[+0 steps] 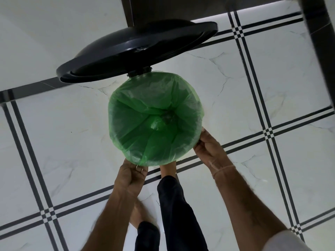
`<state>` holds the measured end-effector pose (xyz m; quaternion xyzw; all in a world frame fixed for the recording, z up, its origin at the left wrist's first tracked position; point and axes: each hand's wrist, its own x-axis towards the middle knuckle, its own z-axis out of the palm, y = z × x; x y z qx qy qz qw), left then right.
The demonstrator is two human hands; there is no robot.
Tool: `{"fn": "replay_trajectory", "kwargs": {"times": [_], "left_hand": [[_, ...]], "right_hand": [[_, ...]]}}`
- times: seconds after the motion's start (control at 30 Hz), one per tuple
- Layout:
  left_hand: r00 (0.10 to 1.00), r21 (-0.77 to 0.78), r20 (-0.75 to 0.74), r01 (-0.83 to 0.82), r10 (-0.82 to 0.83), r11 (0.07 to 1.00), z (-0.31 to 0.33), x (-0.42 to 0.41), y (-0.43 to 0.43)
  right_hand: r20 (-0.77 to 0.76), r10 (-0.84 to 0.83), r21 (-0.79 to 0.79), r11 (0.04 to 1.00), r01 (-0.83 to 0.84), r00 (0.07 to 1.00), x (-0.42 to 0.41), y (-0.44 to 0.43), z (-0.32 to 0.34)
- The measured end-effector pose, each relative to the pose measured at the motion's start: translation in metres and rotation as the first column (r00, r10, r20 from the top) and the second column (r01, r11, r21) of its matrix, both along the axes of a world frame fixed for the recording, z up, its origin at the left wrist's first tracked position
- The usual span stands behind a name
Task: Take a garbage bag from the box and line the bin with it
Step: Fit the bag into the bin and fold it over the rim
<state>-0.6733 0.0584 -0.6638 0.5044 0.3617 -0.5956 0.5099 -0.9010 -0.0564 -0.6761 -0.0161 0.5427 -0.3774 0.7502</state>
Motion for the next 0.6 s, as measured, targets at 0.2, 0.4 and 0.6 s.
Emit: {"fn": "replay_trajectory", "kwargs": {"times": [0.2, 0.4, 0.6], "left_hand": [[0.997, -0.052, 0.07, -0.012, 0.016, 0.999, 0.005, 0.006, 0.007], [0.999, -0.016, 0.044, 0.028, -0.027, 0.999, 0.013, 0.009, -0.005], [0.994, -0.04, 0.102, 0.053, -0.049, 0.998, 0.011, 0.009, -0.006]], "right_hand": [[-0.189, 0.159, 0.074, 0.986, -0.148, 0.969, -0.008, 0.005, 0.012], [-0.079, 0.01, 0.16, 0.987, 0.003, 0.997, 0.004, 0.011, 0.021], [-0.067, -0.082, 0.202, 0.975, 0.094, 0.994, 0.01, 0.015, 0.009]]}}
